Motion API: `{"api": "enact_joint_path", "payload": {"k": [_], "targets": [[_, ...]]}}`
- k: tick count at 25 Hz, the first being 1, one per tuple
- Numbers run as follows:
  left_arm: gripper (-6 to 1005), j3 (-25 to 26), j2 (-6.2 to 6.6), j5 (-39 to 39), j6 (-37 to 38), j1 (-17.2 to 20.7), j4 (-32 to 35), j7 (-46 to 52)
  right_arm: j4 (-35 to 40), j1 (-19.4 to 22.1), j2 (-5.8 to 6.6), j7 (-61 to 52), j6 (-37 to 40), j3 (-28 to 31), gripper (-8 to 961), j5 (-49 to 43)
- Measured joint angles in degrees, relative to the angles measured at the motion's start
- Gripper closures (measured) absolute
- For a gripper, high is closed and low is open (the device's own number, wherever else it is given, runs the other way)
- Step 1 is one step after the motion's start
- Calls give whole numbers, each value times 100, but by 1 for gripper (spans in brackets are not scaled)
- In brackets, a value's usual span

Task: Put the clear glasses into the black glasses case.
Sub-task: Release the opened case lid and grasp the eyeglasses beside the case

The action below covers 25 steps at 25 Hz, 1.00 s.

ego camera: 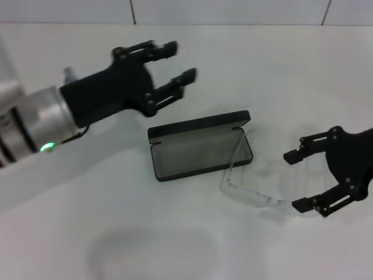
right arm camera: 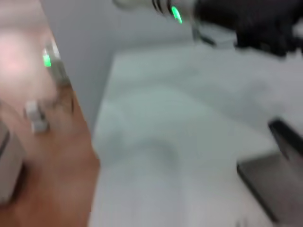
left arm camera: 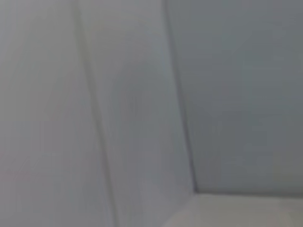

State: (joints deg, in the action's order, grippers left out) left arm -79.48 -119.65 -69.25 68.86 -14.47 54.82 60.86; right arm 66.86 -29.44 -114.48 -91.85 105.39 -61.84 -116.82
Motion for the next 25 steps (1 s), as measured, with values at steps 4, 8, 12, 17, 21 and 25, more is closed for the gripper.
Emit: {"api": "enact_joint_path", "payload": {"k": [4,8,12,17,21,25], "targets": [[449,184,8,430,275,124,-500,-311,780,-363,-79,-1122,18,-685,91,-1008],[449,520,2,458,721,125,-818,-416,829,-695,-92,-1720,-165,-1450,99,-1570],[448,730,6,466,950,82,-1056,-477,732,-845,-115,-2030,-617,-2209,122,-1820],[448,743,5,441,967,59,-1110,-629,659,-842,-149,-2137,-1059,-2795,209,-1796],[447,745,1,432,968,11,-1127,-649,532,-899,-151,-2311,-1340,-3256,264,-1816],[447,748,7,423,958,-30,-1161,-653,481,-924,-158,-2430,-1544,-3532,371,-1838]]}}
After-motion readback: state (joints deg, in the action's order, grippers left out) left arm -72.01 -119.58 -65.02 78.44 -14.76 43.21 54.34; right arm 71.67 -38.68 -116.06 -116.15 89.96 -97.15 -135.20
